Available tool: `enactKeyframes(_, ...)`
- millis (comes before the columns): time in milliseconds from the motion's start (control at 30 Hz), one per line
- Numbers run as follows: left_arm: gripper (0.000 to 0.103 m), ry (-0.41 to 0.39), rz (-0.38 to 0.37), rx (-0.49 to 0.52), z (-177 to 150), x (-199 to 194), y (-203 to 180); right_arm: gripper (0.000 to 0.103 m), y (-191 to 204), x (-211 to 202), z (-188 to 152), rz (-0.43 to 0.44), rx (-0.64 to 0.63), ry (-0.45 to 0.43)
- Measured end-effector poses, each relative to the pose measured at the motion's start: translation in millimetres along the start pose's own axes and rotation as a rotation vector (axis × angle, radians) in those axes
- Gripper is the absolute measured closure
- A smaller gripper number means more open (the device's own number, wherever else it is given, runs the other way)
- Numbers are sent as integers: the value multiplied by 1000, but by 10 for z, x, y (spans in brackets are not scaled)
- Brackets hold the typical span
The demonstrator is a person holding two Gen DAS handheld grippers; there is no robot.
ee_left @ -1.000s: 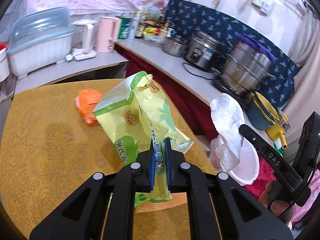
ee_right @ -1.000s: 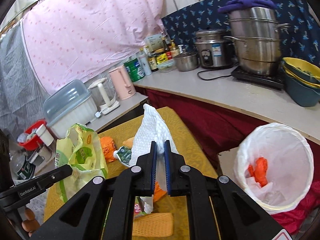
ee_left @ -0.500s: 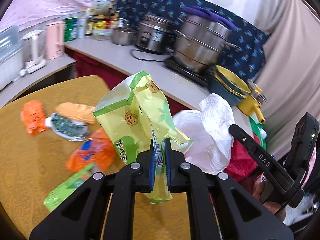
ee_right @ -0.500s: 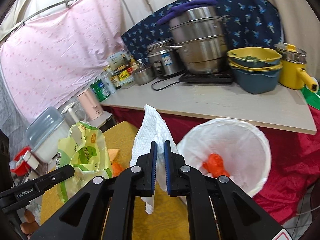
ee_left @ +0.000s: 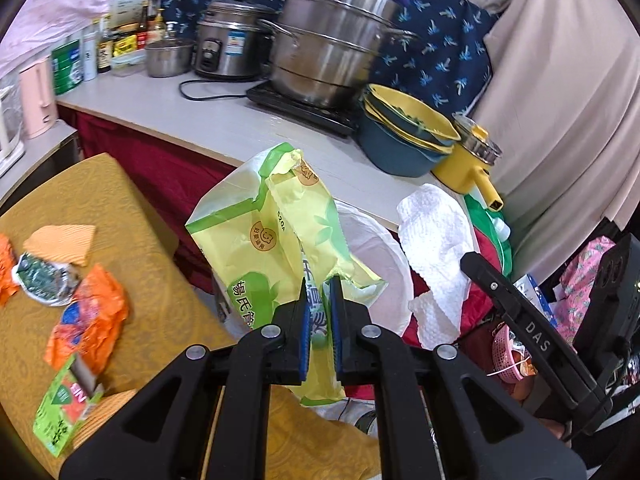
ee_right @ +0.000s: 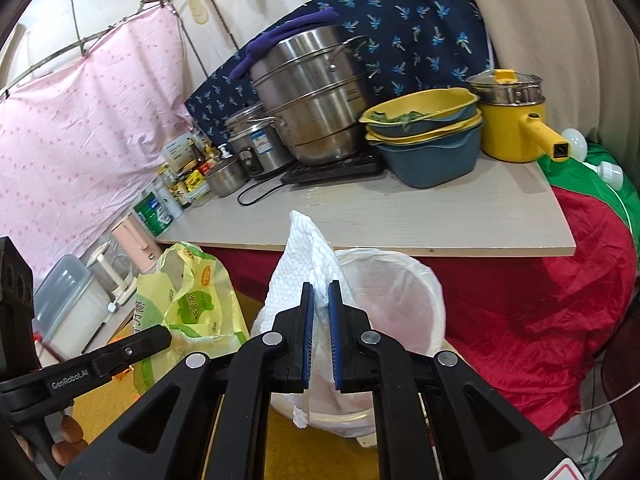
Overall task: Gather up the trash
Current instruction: 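Carry the snack bag and paper towel over the wastebasket with both tools, then open the left tool to drop the snack bag while the right tool drops the towel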
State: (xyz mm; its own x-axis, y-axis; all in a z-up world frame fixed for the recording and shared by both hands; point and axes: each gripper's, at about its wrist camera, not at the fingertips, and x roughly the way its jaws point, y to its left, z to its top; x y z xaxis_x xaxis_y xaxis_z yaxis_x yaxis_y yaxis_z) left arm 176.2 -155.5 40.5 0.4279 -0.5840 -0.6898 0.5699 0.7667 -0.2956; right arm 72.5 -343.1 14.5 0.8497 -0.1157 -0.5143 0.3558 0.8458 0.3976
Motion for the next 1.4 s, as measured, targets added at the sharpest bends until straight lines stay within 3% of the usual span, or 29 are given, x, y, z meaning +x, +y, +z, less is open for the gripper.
enactKeyframes(367,94,53,-8,37,132,489,-267,95,-362,142,17,-27,38,11)
enactKeyframes(533,89,64,-2,19,190,641,-257,95,-411,248,43,-25,44,16)
enactKeyframes(633,69,64,13,11,231,712,-235,95,-408,313,39,-22,46,23)
enactKeyframes(900,61,70,2,1,275,777,-170,95,-367,471,35,-13,47,40)
enactKeyframes(1033,52,60,-21,-1,299,763,-162,95,-342,514,52,-9,46,42)
enactKeyframes(1300,51,50,-19,0,363,768,-161,95,-379,522,101,-18,54,35)
enactKeyframes(1400,47,41,-15,-1,366,732,-144,90,-347,566,97,-7,50,46)
